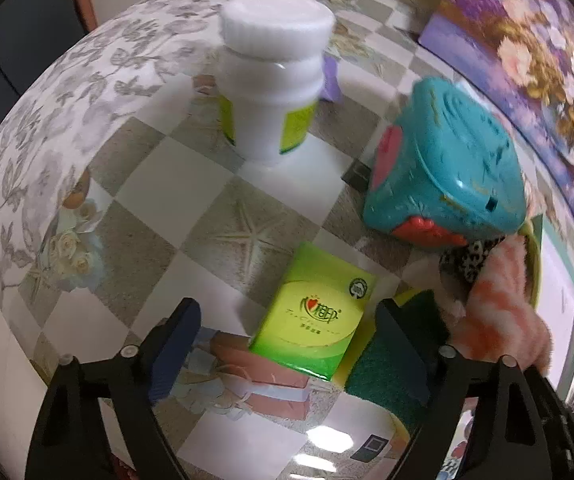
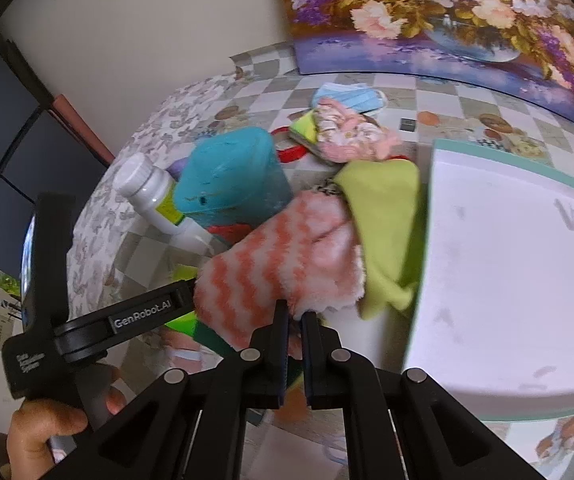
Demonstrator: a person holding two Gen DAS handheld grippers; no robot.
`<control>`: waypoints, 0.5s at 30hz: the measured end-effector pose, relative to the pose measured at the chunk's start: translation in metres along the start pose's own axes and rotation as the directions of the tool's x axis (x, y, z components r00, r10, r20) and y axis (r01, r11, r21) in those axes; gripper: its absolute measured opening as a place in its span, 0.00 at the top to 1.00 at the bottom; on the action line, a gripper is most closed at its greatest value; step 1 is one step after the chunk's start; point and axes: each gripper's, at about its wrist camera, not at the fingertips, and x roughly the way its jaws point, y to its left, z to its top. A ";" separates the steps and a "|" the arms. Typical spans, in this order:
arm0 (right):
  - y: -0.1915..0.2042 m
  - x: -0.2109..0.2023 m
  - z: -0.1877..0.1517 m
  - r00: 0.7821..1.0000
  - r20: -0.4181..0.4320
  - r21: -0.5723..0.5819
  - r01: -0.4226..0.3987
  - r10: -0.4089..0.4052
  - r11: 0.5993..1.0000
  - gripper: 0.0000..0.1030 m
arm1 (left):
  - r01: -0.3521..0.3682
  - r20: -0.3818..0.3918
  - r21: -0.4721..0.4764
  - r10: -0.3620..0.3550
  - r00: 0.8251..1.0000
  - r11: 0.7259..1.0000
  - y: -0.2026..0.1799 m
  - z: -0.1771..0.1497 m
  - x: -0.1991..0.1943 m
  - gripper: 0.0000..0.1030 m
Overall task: Organize soft objects
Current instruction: 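Grasp the pink zigzag towel with the right tool while the left tool grasps the green tissue pack, then carry the towel into the tray with the right tool while the left tool carries the tissue pack there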
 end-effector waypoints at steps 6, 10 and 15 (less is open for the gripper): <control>-0.010 -0.003 -0.004 1.000 -0.014 -0.007 0.028 -0.028 1.000 0.94 | 0.027 -0.008 0.023 -0.027 1.000 0.999 -0.011 -0.001 0.014 0.37; -0.013 -0.002 -0.005 0.999 -0.025 -0.006 0.036 -0.036 0.999 0.94 | 0.041 -0.005 0.026 -0.040 0.999 0.999 -0.016 -0.001 0.019 0.44; -0.015 -0.002 -0.007 0.999 -0.027 0.007 0.023 -0.023 1.000 0.94 | 0.025 0.006 0.045 -0.026 1.000 0.999 -0.025 -0.002 0.021 0.47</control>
